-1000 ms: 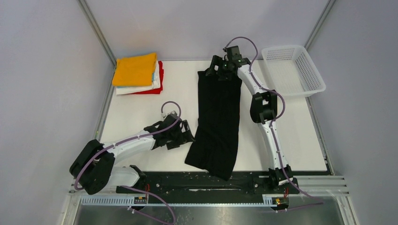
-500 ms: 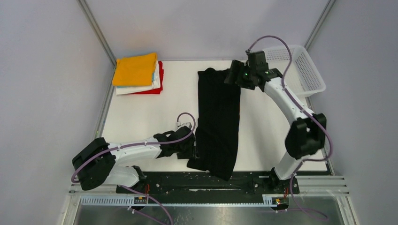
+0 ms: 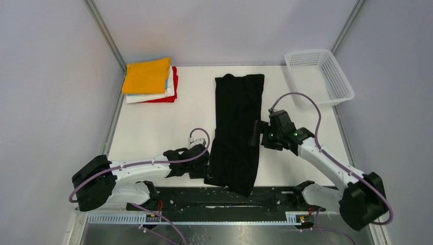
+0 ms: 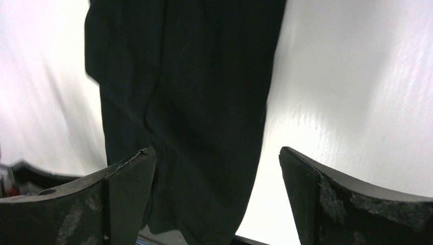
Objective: Fold and stack the t-shirts
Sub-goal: Grab the bottom of the folded rectangular tshirt with both arms
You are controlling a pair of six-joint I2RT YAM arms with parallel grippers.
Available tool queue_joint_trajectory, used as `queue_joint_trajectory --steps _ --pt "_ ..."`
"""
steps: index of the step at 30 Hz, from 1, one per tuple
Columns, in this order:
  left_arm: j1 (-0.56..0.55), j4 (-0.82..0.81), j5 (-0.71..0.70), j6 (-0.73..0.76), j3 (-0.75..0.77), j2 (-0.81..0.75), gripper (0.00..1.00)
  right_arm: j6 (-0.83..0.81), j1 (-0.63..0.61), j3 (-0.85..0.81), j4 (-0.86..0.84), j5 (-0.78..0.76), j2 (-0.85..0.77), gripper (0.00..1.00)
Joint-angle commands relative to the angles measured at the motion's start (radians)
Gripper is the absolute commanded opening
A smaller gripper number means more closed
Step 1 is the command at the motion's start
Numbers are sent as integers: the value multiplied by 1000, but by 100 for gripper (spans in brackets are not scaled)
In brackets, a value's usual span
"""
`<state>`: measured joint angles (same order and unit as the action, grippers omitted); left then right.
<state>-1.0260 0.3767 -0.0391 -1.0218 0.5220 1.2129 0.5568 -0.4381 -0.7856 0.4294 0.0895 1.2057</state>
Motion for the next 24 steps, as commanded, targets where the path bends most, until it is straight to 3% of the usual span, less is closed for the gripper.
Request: queue_joint_trajectory --steps 1,7,12,24 --pt "-19 73 -25 1 -41 25 42 79 -104 140 22 2 -168 98" --pt "-33 26 7 26 -8 80 28 186 -299 303 101 107 -289 86" --pt "-45 30 17 19 -5 86 0 336 -461 402 65 144 -308 77" --pt "-65 19 33 -48 -67 -23 0 448 -566 498 -297 244 -194 59"
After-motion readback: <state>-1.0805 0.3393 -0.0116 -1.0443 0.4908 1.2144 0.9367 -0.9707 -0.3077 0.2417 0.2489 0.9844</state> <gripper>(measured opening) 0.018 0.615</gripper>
